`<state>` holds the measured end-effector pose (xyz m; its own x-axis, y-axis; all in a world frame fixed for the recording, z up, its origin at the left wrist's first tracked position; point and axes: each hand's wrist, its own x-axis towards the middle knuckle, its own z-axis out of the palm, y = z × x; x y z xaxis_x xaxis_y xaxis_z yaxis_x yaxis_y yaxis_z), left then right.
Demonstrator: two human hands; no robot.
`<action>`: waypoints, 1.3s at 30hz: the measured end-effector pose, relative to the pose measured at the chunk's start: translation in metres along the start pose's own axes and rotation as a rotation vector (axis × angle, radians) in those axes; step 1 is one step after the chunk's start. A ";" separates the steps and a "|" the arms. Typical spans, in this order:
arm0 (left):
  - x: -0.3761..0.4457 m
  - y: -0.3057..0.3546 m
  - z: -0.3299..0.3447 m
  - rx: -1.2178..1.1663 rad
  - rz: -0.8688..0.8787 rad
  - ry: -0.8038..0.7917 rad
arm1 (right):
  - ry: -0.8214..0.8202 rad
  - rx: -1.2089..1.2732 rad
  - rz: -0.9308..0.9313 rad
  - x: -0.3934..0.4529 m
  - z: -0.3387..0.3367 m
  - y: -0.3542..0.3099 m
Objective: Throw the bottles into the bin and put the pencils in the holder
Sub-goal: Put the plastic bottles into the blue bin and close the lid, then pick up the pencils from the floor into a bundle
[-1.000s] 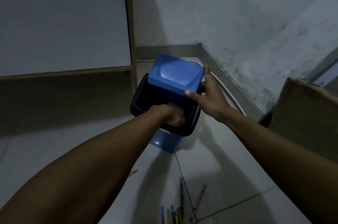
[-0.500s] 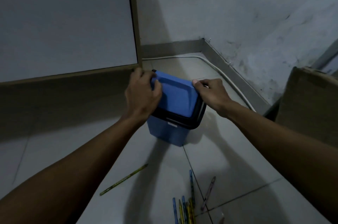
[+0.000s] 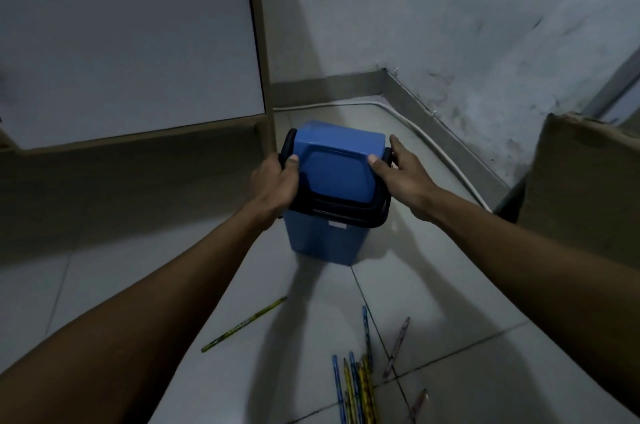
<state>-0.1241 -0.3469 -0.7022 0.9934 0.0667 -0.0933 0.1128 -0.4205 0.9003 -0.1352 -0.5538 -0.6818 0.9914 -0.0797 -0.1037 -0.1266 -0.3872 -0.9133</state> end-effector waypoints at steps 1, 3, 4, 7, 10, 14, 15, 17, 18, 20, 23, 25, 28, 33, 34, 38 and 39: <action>-0.003 0.001 -0.001 -0.002 0.004 0.000 | 0.006 0.017 0.014 0.001 0.001 0.003; -0.008 0.000 -0.003 -0.018 0.014 -0.022 | 0.017 0.051 0.041 0.000 0.002 0.008; -0.009 -0.001 -0.004 -0.035 0.015 -0.040 | 0.024 0.061 0.048 -0.001 0.003 0.011; -0.012 -0.006 -0.008 -0.093 0.029 -0.040 | 0.096 0.100 0.097 -0.010 0.010 0.024; -0.015 -0.022 -0.014 -0.118 0.064 0.074 | 0.254 0.121 0.171 -0.030 0.024 0.045; -0.020 -0.076 -0.025 -0.096 -0.066 0.206 | 0.155 0.110 0.240 -0.066 0.053 0.083; -0.022 -0.090 -0.028 -0.071 -0.111 0.211 | 0.080 0.069 0.269 -0.072 0.058 0.092; -0.030 -0.120 -0.034 0.002 -0.174 0.210 | -0.071 -0.045 0.340 -0.078 0.071 0.110; -0.035 -0.134 -0.038 0.078 -0.187 0.201 | -0.137 -0.100 0.367 -0.078 0.077 0.119; -0.043 -0.161 -0.047 0.254 -0.195 0.160 | -0.265 -0.186 0.395 -0.077 0.089 0.132; -0.046 -0.202 -0.056 0.469 -0.220 0.073 | -0.402 -0.247 0.415 -0.079 0.111 0.144; -0.046 -0.219 -0.057 0.616 -0.235 0.037 | -0.442 -0.240 0.414 -0.082 0.127 0.149; -0.044 -0.240 -0.053 0.883 -0.194 -0.020 | -0.503 -0.243 0.386 -0.086 0.146 0.159; -0.044 -0.265 -0.043 1.057 -0.182 -0.026 | -0.552 -0.287 0.306 -0.093 0.144 0.169; -0.045 -0.267 -0.041 1.070 -0.169 -0.010 | -0.548 -0.299 0.302 -0.094 0.140 0.170; -0.053 -0.256 -0.024 0.851 -0.065 -0.040 | -0.512 -0.339 0.297 -0.092 0.117 0.176; -0.057 -0.250 -0.018 0.748 -0.030 -0.083 | -0.506 -0.368 0.296 -0.091 0.109 0.177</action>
<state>-0.2094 -0.2295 -0.9139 0.9846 0.0320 -0.1721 0.0948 -0.9239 0.3707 -0.2443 -0.5146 -0.8770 0.7954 0.1732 -0.5808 -0.3086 -0.7090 -0.6341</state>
